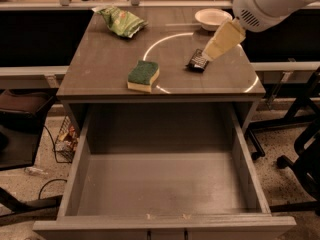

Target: Move rxbar chocolate near green jalapeno chip bag

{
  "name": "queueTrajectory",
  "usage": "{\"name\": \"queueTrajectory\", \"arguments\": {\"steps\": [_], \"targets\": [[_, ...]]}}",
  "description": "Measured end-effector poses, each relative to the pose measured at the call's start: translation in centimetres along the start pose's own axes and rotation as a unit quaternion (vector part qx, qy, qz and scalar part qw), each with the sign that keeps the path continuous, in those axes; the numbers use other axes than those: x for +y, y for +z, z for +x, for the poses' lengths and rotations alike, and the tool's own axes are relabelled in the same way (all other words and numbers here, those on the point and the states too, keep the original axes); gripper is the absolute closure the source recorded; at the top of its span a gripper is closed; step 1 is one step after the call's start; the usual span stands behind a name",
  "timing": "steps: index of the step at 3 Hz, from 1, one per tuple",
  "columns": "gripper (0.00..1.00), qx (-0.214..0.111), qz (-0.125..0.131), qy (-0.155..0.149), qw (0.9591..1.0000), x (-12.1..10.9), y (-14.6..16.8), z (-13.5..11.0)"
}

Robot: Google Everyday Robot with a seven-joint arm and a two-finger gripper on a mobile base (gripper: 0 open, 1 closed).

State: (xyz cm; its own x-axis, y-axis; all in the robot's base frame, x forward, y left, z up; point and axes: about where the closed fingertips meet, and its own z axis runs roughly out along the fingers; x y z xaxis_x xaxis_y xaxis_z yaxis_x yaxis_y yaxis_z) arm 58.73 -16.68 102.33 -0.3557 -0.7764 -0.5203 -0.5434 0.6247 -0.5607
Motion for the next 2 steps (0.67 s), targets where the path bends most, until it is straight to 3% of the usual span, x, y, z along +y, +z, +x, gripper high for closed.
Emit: {"name": "queueTrajectory", "arguments": {"steps": [1, 2], "targets": [[0.00, 0.017, -0.004, 0.086, 0.9961, -0.7, 2.1, 0.7], [0.00, 0.034, -0.007, 0.143, 0.9891, -1.6, 3.1, 1.9]]}}
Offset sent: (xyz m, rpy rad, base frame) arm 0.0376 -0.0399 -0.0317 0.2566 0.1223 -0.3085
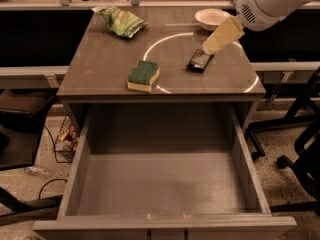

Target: Move rxbar chocolate near green jalapeno chip bag

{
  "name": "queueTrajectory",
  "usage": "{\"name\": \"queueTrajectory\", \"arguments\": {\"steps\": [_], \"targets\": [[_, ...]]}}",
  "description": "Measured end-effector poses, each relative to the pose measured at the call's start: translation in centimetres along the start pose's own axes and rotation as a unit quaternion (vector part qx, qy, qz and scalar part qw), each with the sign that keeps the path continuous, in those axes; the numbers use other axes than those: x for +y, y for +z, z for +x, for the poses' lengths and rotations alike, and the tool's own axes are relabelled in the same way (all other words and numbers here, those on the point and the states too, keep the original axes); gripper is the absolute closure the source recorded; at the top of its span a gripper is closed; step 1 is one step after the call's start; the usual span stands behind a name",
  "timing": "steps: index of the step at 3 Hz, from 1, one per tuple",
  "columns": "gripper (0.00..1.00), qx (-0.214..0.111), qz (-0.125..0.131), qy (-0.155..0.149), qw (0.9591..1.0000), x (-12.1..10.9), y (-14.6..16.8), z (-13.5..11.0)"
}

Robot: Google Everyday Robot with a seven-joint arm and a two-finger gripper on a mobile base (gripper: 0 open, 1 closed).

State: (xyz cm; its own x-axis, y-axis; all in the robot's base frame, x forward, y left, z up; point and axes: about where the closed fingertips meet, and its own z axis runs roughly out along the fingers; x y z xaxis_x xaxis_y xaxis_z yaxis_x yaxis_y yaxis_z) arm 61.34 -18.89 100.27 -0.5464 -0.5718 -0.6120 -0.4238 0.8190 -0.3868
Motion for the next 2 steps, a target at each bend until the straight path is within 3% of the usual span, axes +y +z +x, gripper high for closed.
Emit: {"name": "queueTrajectory", "arguments": {"steps": [2], "targets": [[0.00, -0.002, 0.001, 0.016, 0.9999, -0.31, 0.92, -0.38]]}}
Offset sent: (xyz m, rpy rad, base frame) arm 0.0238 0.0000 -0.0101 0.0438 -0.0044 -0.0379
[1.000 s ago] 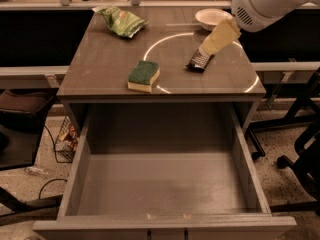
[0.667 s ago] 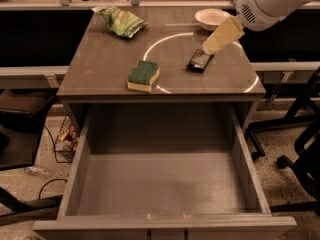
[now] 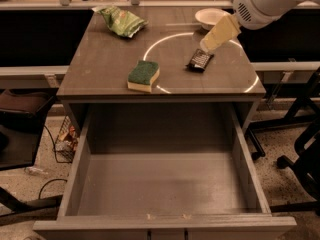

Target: Move rxbar chocolate near green jalapeno chip bag

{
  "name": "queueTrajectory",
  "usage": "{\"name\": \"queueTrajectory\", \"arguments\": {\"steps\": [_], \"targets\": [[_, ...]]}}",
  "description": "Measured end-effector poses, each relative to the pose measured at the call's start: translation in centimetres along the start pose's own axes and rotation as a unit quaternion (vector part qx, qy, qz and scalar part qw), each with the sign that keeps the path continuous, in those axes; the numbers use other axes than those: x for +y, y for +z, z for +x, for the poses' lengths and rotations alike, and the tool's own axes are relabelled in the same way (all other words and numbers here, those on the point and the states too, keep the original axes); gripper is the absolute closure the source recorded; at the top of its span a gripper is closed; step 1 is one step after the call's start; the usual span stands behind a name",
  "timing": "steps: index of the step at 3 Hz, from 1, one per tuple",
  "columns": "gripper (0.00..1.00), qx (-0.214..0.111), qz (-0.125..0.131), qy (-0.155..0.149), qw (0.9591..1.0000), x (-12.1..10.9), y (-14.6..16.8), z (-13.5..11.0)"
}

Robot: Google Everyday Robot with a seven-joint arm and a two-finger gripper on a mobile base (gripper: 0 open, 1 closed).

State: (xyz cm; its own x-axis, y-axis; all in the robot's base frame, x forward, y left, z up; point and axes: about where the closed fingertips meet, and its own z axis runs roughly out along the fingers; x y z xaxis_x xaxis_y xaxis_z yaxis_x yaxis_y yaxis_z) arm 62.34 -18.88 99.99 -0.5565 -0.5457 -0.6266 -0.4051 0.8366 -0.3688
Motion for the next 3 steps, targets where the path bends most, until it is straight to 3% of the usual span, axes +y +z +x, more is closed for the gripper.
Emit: {"name": "queueTrajectory", "arguments": {"steps": [1, 2, 3], "targets": [[0.00, 0.000, -0.013, 0.048, 0.9988, -1.1, 3.7, -1.1], [0.00, 0.015, -0.029, 0.120, 0.9923, -3.3, 10.2, -2.6], [0.00, 0.027, -0.039, 0.175, 0.9835, -4.8, 14.3, -3.7]]}}
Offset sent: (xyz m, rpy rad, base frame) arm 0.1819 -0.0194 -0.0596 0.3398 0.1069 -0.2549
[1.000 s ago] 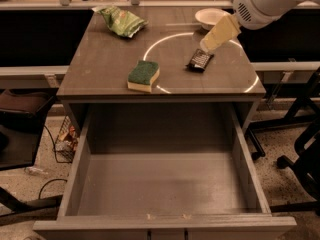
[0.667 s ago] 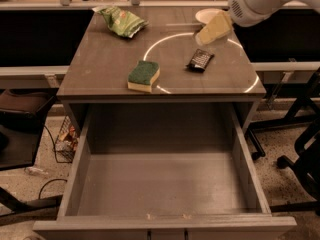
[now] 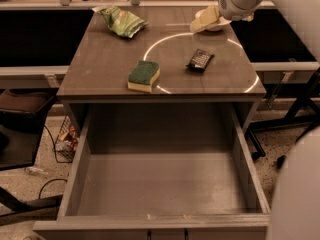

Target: Move rxbar chocolate near green jalapeno chip bag

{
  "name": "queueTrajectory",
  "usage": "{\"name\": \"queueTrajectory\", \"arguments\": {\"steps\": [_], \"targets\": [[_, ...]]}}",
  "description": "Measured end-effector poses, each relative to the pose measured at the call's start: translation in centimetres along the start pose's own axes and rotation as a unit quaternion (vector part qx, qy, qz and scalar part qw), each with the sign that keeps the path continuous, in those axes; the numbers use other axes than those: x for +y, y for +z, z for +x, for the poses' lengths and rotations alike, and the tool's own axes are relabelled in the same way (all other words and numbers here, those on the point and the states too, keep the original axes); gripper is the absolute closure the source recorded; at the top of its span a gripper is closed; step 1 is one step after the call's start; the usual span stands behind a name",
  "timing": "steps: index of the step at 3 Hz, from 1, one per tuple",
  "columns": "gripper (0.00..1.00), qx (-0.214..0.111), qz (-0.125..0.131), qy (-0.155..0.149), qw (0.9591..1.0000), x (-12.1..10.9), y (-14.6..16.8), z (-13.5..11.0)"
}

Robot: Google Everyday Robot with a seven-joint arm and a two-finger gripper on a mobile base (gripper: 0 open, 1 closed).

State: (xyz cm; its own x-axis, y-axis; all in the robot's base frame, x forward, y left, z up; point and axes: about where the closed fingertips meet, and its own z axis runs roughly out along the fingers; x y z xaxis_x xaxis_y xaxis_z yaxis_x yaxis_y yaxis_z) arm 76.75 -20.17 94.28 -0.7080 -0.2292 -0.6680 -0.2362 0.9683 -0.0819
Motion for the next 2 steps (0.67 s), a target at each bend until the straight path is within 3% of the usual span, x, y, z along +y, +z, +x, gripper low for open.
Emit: {"name": "queueTrajectory", "arguments": {"steps": [1, 2], "targets": [[0.00, 0.023, 0.005, 0.049, 0.9985, -0.65, 1.88, -0.23], [0.00, 0.079, 0.048, 0.091, 0.9915, -0.03, 2.08, 0.70]]}}
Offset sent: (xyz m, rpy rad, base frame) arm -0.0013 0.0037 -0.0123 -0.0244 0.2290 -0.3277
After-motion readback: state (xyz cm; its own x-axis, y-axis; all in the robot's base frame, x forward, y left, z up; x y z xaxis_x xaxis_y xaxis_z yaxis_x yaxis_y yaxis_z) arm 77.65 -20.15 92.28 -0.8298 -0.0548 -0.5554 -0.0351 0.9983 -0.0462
